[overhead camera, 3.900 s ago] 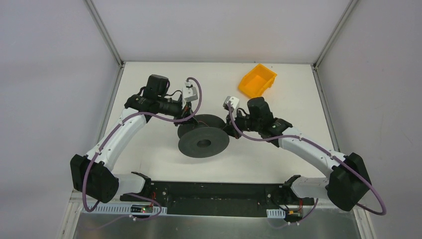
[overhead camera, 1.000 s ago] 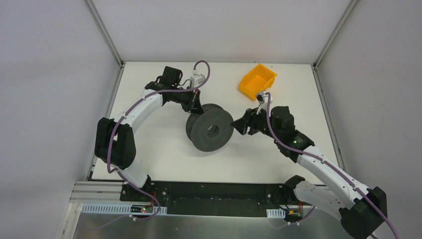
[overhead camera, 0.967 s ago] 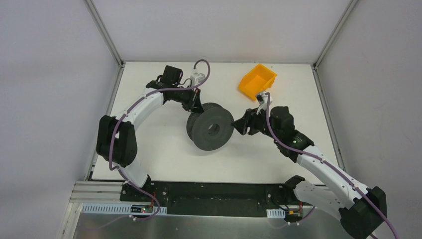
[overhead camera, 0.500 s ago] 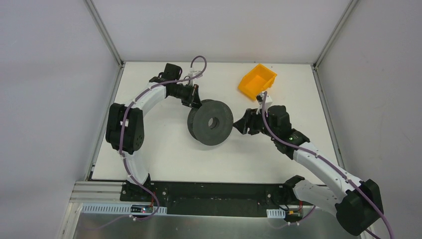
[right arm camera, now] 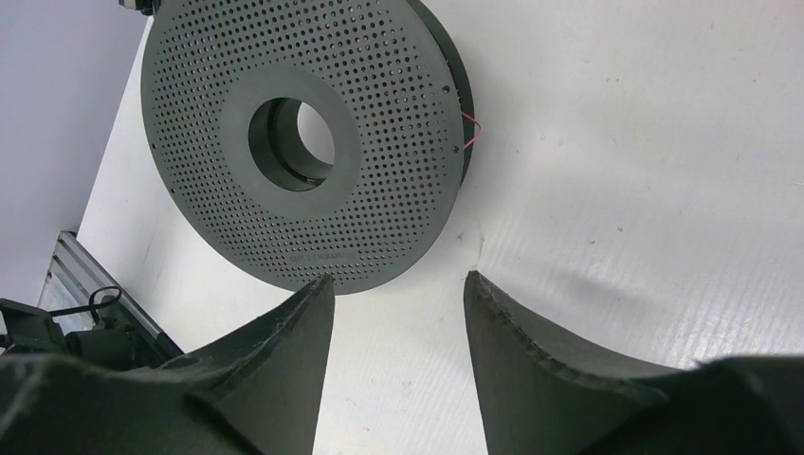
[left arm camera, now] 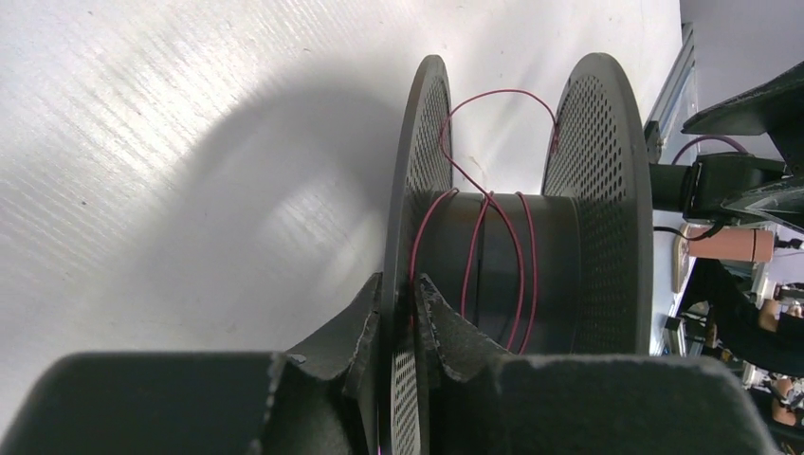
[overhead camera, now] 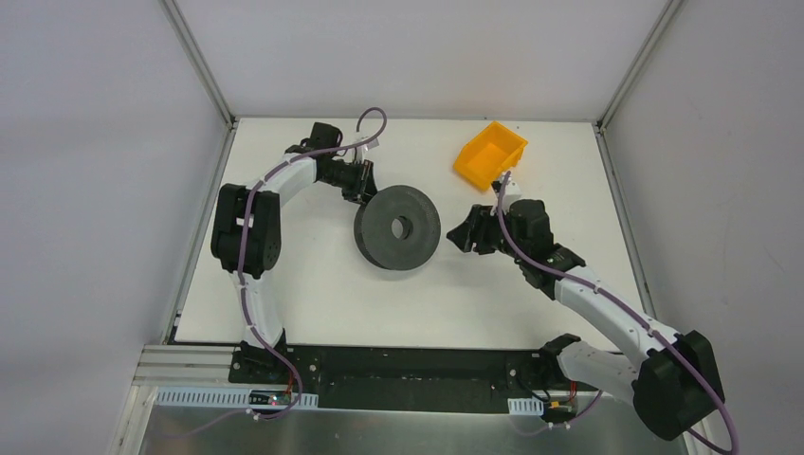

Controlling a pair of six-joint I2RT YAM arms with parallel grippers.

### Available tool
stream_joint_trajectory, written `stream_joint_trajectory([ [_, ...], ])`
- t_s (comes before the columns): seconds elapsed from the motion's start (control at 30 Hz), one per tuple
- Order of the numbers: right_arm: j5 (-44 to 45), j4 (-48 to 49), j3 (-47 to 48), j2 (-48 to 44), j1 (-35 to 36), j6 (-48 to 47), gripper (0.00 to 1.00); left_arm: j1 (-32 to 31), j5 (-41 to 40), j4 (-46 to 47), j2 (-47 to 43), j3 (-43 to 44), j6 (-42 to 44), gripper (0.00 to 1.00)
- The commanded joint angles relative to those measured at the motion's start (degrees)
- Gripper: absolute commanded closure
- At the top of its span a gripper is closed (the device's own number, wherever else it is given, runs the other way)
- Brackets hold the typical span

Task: Wrap the cables

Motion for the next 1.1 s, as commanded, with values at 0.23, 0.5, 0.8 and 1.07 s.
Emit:
stream_joint_trajectory([
  [0.23,-3.09,6.22,-0.76,3.04,-1.45,3.5,0.45,1.5,1.88,-1.22,3.04,3.75,0.48,0.8],
  [0.5,-3.38,7.69,-1.17,4.01,-2.02,3.96,0.45,2.7,2.32,-2.58,5.52,5.31,0.95,0.79],
  [0.8,-11.85,22.79,0.16,18.7,-4.25,15.29,0.44,2.66,3.19,-2.81,5.82,4.74,2.27,0.8],
  [1.07,-16.93,31.04,4.33,31.72,-5.09,20.6,0.43,2.7,3.29,-2.98,6.05,4.89,2.97,0.8],
])
